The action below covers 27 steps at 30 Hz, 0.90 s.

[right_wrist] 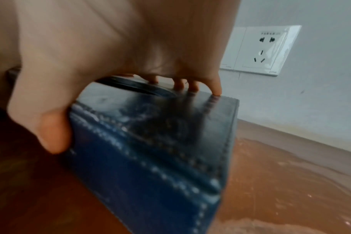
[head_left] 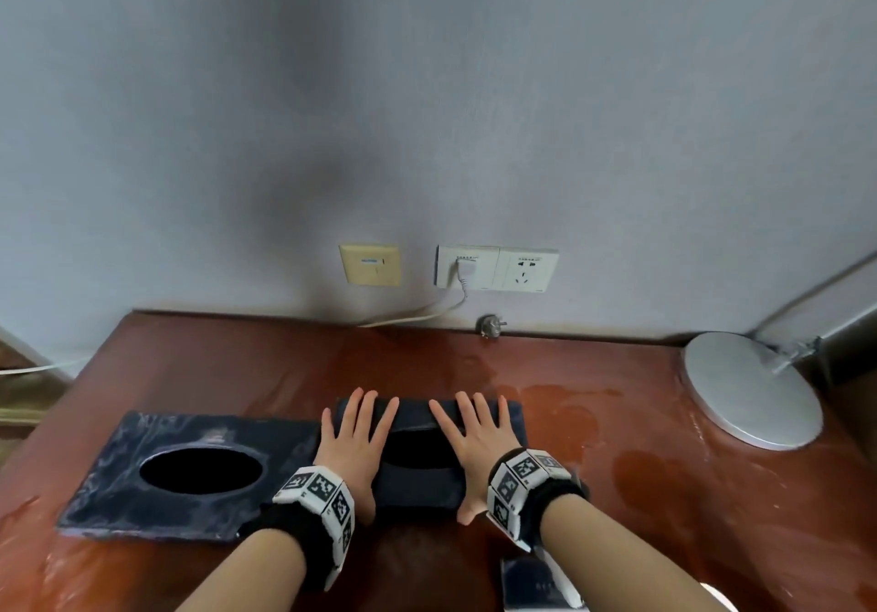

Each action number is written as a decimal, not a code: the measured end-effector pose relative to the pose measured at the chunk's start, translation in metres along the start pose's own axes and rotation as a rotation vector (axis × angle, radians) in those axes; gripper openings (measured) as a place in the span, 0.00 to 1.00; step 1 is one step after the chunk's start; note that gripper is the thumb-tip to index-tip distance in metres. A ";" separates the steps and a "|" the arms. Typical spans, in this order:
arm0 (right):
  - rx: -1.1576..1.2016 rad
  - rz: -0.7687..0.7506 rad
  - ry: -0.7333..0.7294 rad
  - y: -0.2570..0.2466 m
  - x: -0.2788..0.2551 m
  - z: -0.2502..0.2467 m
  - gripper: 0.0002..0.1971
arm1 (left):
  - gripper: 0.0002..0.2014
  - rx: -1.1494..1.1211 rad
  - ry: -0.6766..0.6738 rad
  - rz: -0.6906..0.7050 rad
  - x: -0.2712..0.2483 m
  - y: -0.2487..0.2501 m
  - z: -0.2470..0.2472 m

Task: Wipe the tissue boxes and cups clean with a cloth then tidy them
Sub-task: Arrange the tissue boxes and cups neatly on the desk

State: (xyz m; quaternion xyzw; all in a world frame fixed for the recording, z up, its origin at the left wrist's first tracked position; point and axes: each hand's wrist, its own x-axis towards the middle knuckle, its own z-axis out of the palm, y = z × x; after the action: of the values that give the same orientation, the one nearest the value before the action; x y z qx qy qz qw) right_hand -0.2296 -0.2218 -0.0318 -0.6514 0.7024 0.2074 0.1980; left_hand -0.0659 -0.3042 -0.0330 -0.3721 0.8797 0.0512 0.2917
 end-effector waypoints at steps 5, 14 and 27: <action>-0.032 -0.068 0.033 0.023 -0.002 -0.010 0.68 | 0.66 0.048 0.026 0.043 -0.001 0.003 -0.023; -0.016 0.069 0.070 0.171 -0.040 -0.016 0.69 | 0.66 0.021 0.146 0.192 0.057 0.113 -0.103; 0.049 0.152 0.113 0.301 -0.032 0.005 0.68 | 0.65 0.066 0.174 0.272 0.140 0.206 -0.159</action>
State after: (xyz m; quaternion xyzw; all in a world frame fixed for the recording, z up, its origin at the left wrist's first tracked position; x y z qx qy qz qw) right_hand -0.5271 -0.1724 -0.0086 -0.6018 0.7649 0.1672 0.1576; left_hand -0.3601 -0.2923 -0.0048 -0.2427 0.9452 0.0288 0.2166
